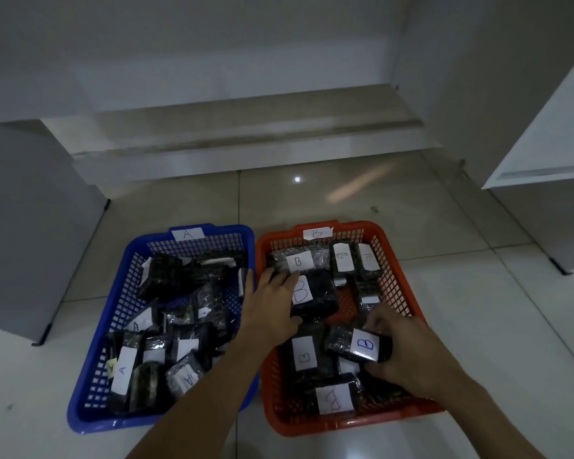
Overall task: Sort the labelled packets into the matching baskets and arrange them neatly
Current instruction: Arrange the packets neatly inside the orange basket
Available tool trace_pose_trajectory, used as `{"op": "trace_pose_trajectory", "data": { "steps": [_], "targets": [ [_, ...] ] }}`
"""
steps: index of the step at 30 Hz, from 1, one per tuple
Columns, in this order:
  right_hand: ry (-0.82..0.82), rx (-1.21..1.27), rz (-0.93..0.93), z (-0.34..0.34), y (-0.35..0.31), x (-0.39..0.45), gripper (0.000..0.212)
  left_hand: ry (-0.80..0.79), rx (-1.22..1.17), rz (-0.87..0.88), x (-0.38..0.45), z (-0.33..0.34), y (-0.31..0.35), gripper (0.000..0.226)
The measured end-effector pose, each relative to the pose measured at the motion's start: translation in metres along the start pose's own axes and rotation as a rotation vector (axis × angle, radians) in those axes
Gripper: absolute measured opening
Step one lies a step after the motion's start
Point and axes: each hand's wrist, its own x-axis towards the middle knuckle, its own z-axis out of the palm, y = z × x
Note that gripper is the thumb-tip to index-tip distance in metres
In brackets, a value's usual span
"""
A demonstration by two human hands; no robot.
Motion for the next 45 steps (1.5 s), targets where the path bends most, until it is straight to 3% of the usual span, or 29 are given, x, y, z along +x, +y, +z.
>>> {"op": "trace_pose_trajectory", "data": {
  "steps": [6, 11, 19, 30, 35, 38, 41, 45],
  "targets": [
    [0.155, 0.103, -0.027, -0.036, -0.015, 0.008, 0.048, 0.182, -0.37, -0.051, -0.024, -0.002, -0.004, 0.08],
    [0.179, 0.028, -0.114, -0.055, -0.039, 0.091, 0.051, 0.192, -0.194, -0.072, -0.032, 0.008, 0.017, 0.073],
    [-0.019, -0.133, -0.301, -0.019, -0.054, 0.189, 0.043, 0.227, -0.139, -0.127, -0.019, 0.025, 0.004, 0.064],
    [-0.047, -0.231, -0.318, -0.015, -0.038, 0.199, 0.042, 0.251, -0.111, -0.094, -0.017, 0.025, 0.004, 0.061],
    [0.088, -0.023, -0.294, -0.03, -0.036, 0.173, 0.036, 0.22, -0.077, -0.1, -0.012, 0.019, 0.003, 0.068],
    [0.127, 0.048, -0.232, -0.048, -0.034, 0.149, 0.019, 0.199, -0.071, -0.086, -0.013, 0.018, 0.003, 0.07],
    [-0.034, 0.044, -0.051, -0.061, -0.032, 0.116, 0.003, 0.191, -0.095, -0.069, -0.017, 0.017, 0.002, 0.071],
    [-0.332, -0.221, 0.169, -0.039, -0.02, 0.066, 0.019, 0.272, -0.294, 0.001, -0.032, 0.019, 0.008, 0.064]
  ]
}}
